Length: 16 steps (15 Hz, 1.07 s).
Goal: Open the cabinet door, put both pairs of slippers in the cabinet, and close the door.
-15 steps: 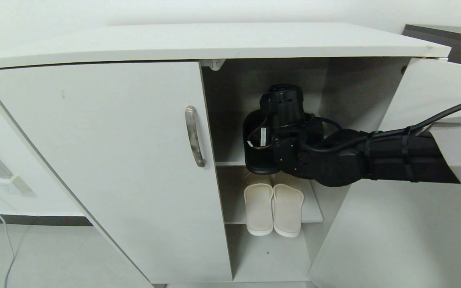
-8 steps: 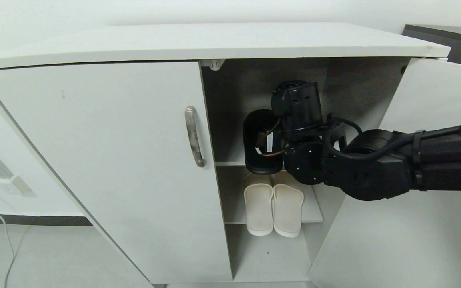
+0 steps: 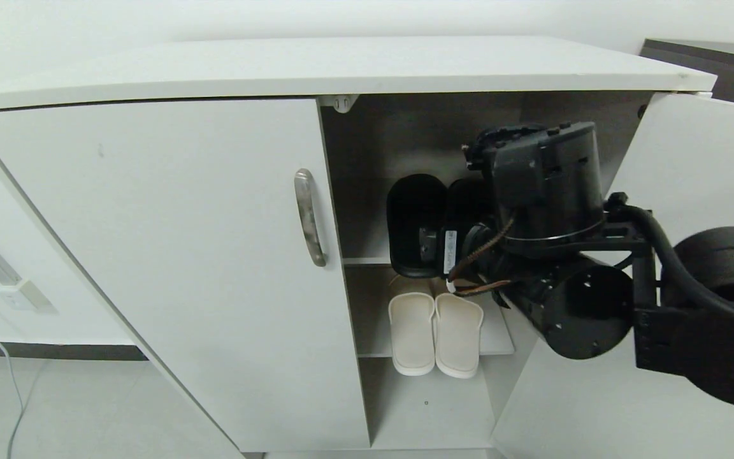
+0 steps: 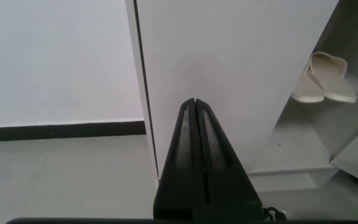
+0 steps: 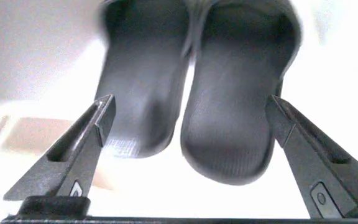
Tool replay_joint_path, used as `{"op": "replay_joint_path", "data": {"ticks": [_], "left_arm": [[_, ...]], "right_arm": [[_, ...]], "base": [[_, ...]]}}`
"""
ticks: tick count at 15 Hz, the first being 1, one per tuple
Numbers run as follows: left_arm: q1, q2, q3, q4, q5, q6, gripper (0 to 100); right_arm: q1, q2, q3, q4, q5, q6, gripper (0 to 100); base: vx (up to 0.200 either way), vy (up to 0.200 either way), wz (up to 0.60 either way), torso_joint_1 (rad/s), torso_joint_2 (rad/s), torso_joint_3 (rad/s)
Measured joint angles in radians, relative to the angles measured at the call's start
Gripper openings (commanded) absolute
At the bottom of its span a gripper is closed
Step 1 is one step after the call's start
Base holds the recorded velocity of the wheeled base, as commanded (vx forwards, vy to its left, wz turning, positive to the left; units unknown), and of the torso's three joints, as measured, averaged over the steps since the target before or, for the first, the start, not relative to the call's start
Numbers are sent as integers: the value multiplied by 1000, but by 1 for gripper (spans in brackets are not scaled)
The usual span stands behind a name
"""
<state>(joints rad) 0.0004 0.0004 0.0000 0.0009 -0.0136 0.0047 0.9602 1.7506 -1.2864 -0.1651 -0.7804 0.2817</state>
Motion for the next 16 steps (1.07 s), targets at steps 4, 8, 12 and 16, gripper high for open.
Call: {"op": "replay_joint_path", "data": {"ticks": [4, 8, 12, 16], "left_arm": [[1, 0, 0, 0, 0, 0, 0], [1, 0, 0, 0, 0, 0, 0], [1, 0, 0, 0, -1, 0, 0], [0, 0, 0, 0, -1, -1, 0]], "right_arm": [[34, -111, 181, -25, 144, 40, 100], [63, -166, 373, -273, 190, -29, 0], [84, -177, 427, -298, 194, -46, 0], [87, -159, 440, -299, 194, -40, 0]], "base": [[0, 0, 0, 0, 0, 0], [0, 0, 0, 0, 0, 0], [0, 0, 0, 0, 0, 0], [0, 0, 0, 0, 0, 0]]}}
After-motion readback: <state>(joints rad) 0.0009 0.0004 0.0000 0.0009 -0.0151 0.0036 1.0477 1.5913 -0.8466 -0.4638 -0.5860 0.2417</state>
